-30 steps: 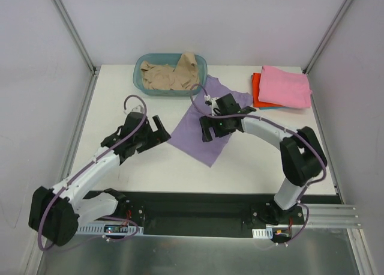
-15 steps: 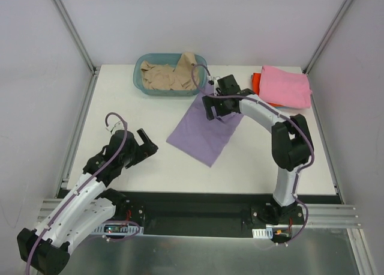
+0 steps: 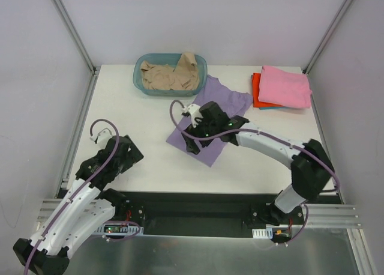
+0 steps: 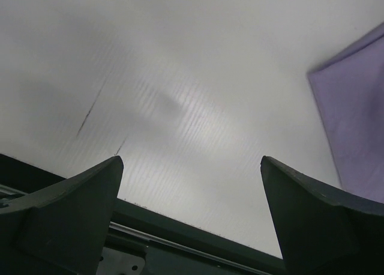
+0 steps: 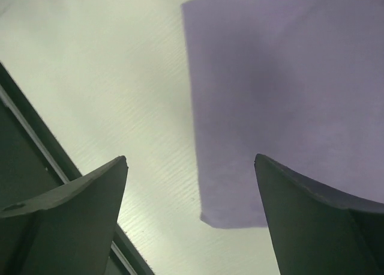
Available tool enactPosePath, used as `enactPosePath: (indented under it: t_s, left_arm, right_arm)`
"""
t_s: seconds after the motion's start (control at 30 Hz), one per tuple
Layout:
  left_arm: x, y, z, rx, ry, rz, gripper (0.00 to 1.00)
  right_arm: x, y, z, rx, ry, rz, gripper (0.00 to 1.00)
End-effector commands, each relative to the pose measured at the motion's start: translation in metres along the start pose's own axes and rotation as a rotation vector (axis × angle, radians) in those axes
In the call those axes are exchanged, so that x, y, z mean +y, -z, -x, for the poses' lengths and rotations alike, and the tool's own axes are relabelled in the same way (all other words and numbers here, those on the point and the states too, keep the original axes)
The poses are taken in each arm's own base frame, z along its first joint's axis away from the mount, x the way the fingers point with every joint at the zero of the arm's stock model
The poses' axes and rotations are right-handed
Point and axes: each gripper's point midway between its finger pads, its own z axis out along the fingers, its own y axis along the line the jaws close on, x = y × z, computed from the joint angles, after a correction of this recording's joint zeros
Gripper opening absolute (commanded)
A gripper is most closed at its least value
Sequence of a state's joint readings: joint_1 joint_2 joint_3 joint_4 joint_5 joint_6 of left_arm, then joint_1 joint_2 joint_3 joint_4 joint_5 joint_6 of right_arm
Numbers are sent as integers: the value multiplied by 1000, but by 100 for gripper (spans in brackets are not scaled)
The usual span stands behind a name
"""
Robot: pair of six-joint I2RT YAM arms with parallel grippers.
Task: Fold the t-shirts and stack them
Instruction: Fold the tshirt
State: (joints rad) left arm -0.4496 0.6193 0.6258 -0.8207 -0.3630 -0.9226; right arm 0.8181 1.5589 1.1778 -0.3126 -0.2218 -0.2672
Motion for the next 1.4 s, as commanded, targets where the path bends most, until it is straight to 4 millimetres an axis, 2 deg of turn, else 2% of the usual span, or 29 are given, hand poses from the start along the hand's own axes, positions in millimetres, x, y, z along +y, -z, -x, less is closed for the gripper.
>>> enactPosePath:
  t_s: [0.0,0.03,0.07,0.13,0.37,0.43,0.6,0.7,0.77,0.8,0.83,0.87,0.97,1.03,1.13,1.2,1.37]
  left_arm:
    - [17,11,14,-60,55,78,99]
    - [17,11,13,-55,54,78,99]
    - [16,11,11,-45,55,73,99]
    - [17,9,9,-40,61,76,99]
    - [25,-3,-2,-14,88,139,99]
    - [25,-4,-2,-11,86,147,99]
    - [25,-3,1,-24,90,146,99]
    - [27,-3,6,-54,102,154,99]
    - [31,-4,9,-79,108,172,99]
    - [32,-4,11,-88,110,178,99]
    - [32,-4,12,-96,113,180,99]
    - [33,-3,16,-111,118,184,99]
    - [34,-2,23,-141,126,198,99]
    - [36,-1,30,-173,137,212,99]
    - [37,-1,36,-194,156,227,99]
    - [35,-2,37,-194,160,225,99]
    - [29,-4,38,-178,152,199,99]
  right_arm:
    - [33,-37,-28,158,-3,106,83]
    - [33,-42,-24,163,-3,103,77]
    - [31,-52,-32,198,-14,99,75]
    - [24,-60,-36,219,-16,66,70]
    - [-2,-82,-51,289,1,-56,62]
    - [-5,-83,-54,303,11,-75,59]
    - [-3,-93,-76,367,23,-108,51]
    - [15,-98,-86,378,-12,-92,48]
    - [24,-101,-94,381,-22,-96,40]
    - [34,-102,-97,381,-12,-95,35]
    - [38,-104,-100,381,-13,-104,24]
    - [42,-107,-104,380,-41,-113,21]
    - [71,-114,-110,357,-64,-50,9]
    - [103,-112,-112,349,-68,7,1]
    - [142,-96,-104,313,-5,63,1]
    - [165,-79,-90,262,19,113,1]
    - [201,-33,-49,148,-3,284,1]
